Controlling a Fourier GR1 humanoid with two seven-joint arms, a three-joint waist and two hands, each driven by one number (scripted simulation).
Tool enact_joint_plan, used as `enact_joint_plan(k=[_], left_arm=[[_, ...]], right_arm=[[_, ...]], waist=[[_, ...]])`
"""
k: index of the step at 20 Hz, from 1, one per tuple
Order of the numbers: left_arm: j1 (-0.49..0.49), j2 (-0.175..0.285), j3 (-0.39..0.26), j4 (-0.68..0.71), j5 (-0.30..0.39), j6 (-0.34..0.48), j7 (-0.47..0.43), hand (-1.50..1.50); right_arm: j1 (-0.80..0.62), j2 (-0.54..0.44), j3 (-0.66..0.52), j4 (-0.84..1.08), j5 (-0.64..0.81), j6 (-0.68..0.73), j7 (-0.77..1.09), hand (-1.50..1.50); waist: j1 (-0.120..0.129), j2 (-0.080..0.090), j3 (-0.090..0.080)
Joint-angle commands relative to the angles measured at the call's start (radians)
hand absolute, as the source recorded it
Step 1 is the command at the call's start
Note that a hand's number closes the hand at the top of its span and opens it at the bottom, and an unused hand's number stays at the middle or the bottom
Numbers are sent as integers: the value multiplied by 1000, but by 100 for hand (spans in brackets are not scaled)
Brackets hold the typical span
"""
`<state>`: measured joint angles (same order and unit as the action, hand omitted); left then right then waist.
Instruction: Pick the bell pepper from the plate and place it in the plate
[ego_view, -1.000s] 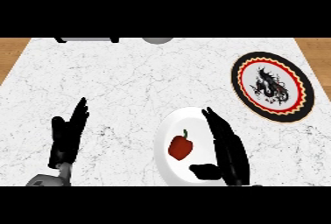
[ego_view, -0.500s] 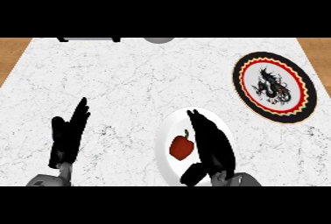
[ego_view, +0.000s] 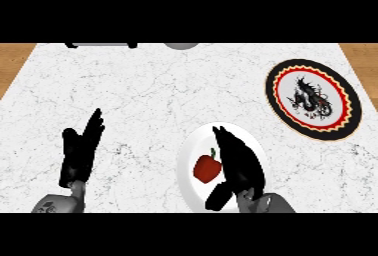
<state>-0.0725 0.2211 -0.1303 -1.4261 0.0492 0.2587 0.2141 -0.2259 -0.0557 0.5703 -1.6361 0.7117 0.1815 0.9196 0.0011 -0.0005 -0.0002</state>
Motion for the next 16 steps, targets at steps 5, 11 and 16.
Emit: enact_joint_plan(k=[5, 11, 16], left_arm=[[36, -11, 48, -16, -20, -69, -6, 0], [33, -61, 44, -50, -70, -48, 22, 0], [15, -69, 68, -45, -68, -66, 40, 0]], right_arm=[[-12, 55, -16, 115, 24, -3, -62, -150], [-59, 55, 13, 165, -17, -78, -40, -150], [-73, 55, -39, 305, 1, -92, -141, -150]], waist=[[1, 0, 0], [2, 0, 0], [3, 1, 0]])
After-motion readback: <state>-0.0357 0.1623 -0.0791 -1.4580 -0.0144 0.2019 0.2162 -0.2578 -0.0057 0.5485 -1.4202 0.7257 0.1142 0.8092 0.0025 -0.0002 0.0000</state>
